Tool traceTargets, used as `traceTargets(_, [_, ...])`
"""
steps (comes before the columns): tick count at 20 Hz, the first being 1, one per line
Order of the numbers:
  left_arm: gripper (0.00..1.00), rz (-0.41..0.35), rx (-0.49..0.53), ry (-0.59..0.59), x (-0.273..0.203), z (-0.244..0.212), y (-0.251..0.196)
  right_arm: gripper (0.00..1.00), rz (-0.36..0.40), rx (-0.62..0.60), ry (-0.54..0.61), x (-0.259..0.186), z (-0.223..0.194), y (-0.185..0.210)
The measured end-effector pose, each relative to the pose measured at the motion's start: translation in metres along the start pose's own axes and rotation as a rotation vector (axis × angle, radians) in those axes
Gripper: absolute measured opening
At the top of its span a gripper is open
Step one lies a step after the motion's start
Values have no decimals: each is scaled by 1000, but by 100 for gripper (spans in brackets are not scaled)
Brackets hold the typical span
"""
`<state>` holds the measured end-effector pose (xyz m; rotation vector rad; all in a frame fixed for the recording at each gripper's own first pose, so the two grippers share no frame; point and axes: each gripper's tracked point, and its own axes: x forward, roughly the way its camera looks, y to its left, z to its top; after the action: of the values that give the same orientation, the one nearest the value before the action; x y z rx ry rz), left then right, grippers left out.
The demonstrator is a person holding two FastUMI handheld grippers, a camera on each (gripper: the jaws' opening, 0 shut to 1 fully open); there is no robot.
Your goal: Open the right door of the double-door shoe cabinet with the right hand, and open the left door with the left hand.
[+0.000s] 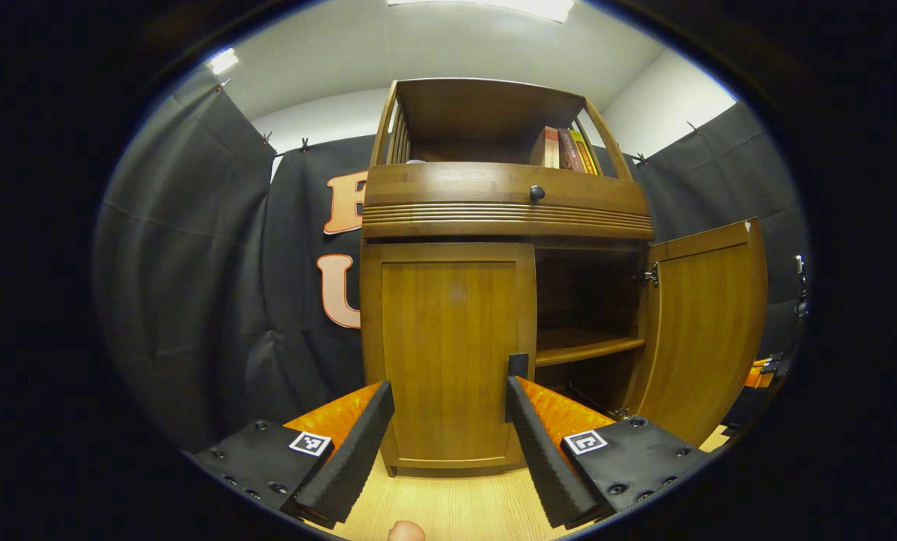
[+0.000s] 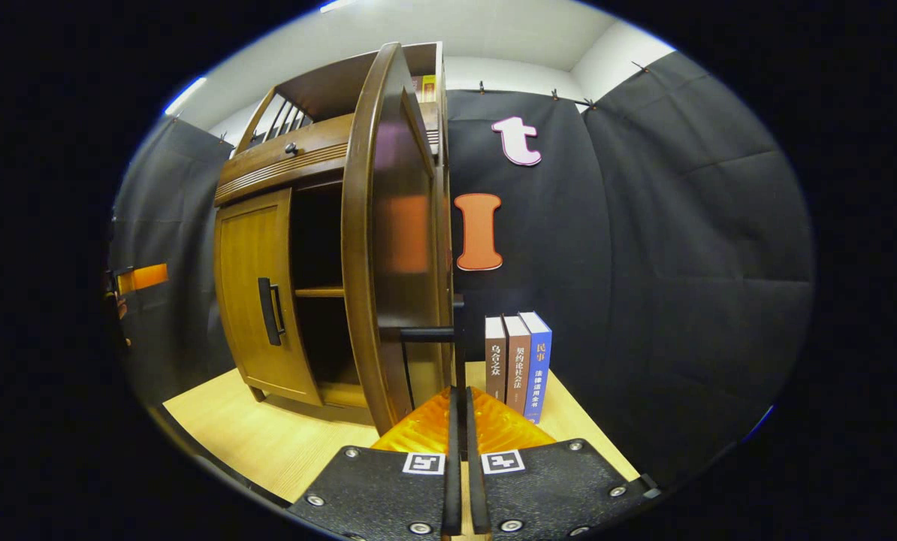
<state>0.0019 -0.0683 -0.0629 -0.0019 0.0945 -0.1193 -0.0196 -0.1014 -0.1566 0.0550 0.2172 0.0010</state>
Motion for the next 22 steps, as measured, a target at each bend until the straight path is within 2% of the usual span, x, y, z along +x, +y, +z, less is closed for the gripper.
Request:
traceTargets(1, [96, -5, -4, 1, 4, -1, -5, 19, -4, 19, 0, -2, 0, -5])
traceTargets(2, [97, -12, -6, 1, 8, -2, -10, 4, -17, 30, 2, -4, 0, -11])
traceTargets(3, [98, -18, -6, 2, 13, -3, -15, 19, -32, 39, 3, -6, -2, -19])
traceTargets(4, [98, -24, -5, 4, 17, -5, -20, 19, -58, 39, 2, -9, -2, -26])
traceTargets(5, [97, -30, -5, 8, 25, -9, -25, 6, -77, 32, 0, -12, -2, -34])
traceTargets(6, [97, -38, -6, 12, 29, -15, -28, 6, -88, 29, 0, -16, -3, -40])
traceTargets(7, [97, -46, -6, 19, 34, -19, -34, 7, -97, 32, 0, -18, -4, -42])
traceTargets(8, [98, -54, -5, 26, 42, -25, -41, 21, -106, 39, -2, -21, -4, -46])
traceTargets(9, [97, -60, -4, 33, 50, -29, -47, 7, -116, 45, -4, -23, -2, -51])
traceTargets(10, [96, -68, -1, 36, 56, -32, -52, 0, -122, 48, -8, -23, -2, -54])
traceTargets(11, [96, -70, 6, 39, 62, -35, -56, 12, -135, 44, -12, -26, -1, -57])
traceTargets(14, [96, -55, 42, 46, 85, -48, -66, 24, -176, 11, -34, -31, 4, -68])
traceTargets(15, [96, -58, 45, 52, 93, -54, -70, 41, -186, 7, -42, -32, 5, -70])
traceTargets(16, [96, -66, 39, 59, 100, -60, -75, 34, -189, 6, -50, -33, 9, -71])
traceTargets(19, [96, -72, 17, 75, 122, -75, -83, 52, -188, 10, -59, -33, 9, -72])
traceTargets(22, [97, -100, -23, 82, 141, -88, -91, 80, -201, 23, -68, -35, 13, -79])
